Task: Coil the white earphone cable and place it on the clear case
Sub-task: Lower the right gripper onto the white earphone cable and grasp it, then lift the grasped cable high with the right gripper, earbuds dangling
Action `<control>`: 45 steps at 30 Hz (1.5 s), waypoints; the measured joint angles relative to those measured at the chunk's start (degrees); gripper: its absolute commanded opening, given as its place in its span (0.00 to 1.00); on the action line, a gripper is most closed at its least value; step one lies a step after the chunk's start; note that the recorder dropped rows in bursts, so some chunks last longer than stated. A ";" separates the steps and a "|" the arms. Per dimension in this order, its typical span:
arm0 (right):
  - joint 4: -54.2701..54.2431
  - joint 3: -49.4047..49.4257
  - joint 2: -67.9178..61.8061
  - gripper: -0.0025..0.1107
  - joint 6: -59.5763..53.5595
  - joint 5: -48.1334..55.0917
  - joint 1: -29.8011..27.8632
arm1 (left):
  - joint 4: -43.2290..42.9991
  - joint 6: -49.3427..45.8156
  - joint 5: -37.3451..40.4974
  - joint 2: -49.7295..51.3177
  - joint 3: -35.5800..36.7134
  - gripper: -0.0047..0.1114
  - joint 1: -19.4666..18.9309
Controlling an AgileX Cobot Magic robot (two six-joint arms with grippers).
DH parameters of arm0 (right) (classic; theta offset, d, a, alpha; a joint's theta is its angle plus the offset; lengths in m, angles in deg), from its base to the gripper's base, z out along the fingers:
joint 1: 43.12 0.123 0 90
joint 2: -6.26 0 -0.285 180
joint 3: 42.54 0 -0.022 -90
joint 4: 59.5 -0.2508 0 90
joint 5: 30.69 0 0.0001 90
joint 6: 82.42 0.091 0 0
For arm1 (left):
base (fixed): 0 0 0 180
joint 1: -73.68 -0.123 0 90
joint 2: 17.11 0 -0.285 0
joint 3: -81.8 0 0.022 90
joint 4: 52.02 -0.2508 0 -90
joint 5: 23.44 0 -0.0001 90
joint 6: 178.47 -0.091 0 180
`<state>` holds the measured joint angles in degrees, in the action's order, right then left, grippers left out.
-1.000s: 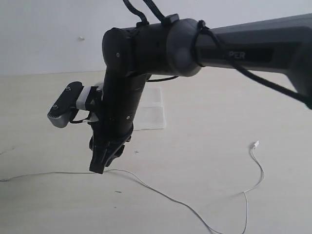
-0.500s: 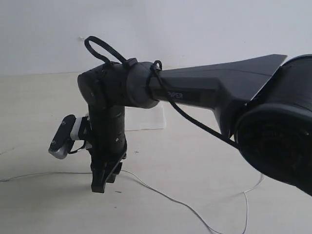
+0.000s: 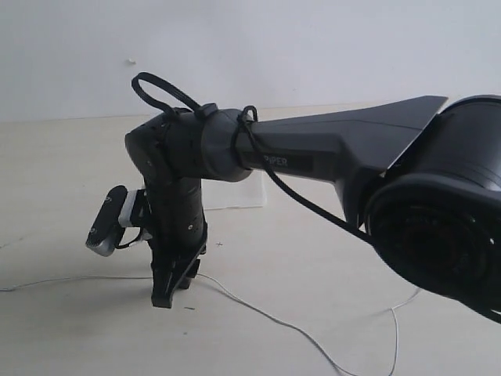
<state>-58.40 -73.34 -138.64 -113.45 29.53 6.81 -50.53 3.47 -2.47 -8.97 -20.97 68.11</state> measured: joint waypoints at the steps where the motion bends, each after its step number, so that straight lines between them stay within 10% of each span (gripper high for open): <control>1: 0.00 0.00 -0.13 0.36 0.16 -0.11 0.00 | 0.00 0.00 0.00 0.00 0.00 0.04 0.00; 11: -0.29 -0.50 -0.71 0.33 0.69 0.44 0.00 | 0.00 0.00 0.00 0.00 0.00 0.04 0.00; 19: -1.42 -0.65 -1.03 0.02 0.84 2.42 0.00 | 0.00 0.00 0.00 0.00 0.00 0.04 0.00; 45: 4.32 -0.42 7.30 0.02 4.87 2.53 0.00 | 0.00 0.00 0.00 0.00 0.00 0.04 0.00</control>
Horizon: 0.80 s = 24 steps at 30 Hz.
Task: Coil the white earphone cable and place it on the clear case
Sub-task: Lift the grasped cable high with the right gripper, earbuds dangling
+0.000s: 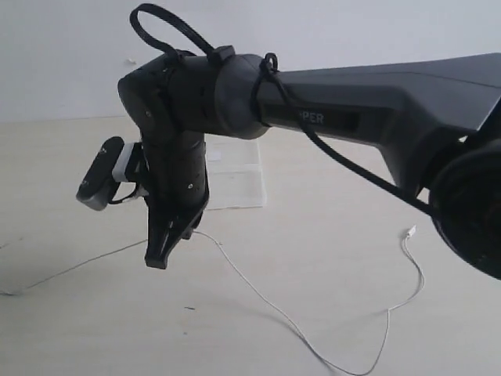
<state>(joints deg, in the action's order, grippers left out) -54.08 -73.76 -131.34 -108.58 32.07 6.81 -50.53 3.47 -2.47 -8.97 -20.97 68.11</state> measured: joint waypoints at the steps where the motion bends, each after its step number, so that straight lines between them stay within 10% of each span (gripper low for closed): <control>1: 0.69 0.00 0.57 0.02 1.25 -0.79 0.00 | 0.00 0.00 0.00 0.00 0.00 0.04 0.00; 24: 15.38 0.00 12.38 0.02 33.60 -19.87 0.00 | 0.00 0.00 0.00 0.00 0.00 0.04 0.00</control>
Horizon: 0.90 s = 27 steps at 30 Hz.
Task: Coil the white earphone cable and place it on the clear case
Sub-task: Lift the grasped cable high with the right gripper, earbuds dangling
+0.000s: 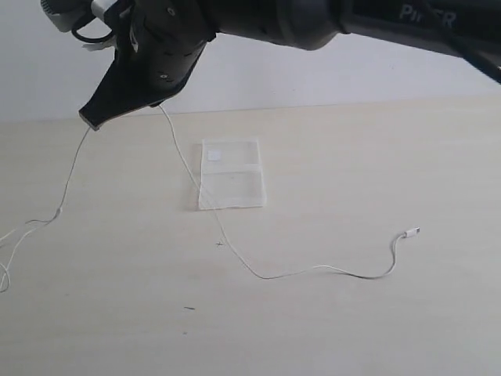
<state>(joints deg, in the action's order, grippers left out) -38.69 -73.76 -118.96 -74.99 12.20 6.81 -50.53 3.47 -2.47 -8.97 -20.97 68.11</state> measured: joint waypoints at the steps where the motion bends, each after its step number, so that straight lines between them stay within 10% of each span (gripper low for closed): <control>1: 0.09 0.00 0.11 0.02 0.14 0.14 0.00 | 0.00 0.00 0.00 0.00 0.00 0.04 0.00; 27: 18.42 33.49 32.65 0.02 18.25 -21.62 0.00 | -8.30 -0.31 -1.80 0.00 0.00 0.04 0.00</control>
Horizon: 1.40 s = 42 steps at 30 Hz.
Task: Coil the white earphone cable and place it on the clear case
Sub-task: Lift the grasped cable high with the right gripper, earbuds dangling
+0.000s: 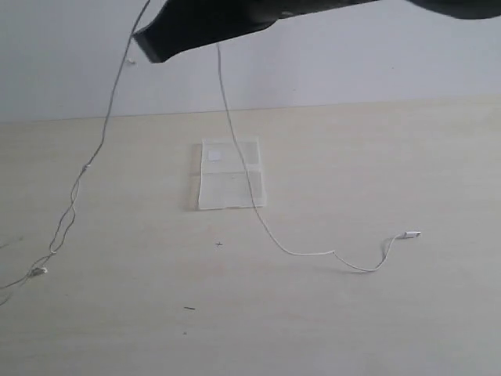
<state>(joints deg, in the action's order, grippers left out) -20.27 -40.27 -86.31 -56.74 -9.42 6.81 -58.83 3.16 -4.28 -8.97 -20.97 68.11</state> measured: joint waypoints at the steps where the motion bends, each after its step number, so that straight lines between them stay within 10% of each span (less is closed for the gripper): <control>1: 3.23 1.06 1.50 0.02 2.55 -0.03 0.00 | -0.34 0.00 -1.25 0.00 0.00 0.04 0.00; 20: 23.78 3.19 13.20 0.02 14.10 2.47 0.00 | 1.28 20.76 -18.19 0.00 0.00 0.04 0.00; 42: 23.37 -5.75 18.51 0.02 13.05 5.71 0.00 | 1.39 38.39 -18.77 0.00 0.00 0.04 0.00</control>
<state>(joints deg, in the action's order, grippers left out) 3.10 -46.01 -67.80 -43.69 -3.70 6.81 -57.44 41.55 -23.05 -8.97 -20.97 68.11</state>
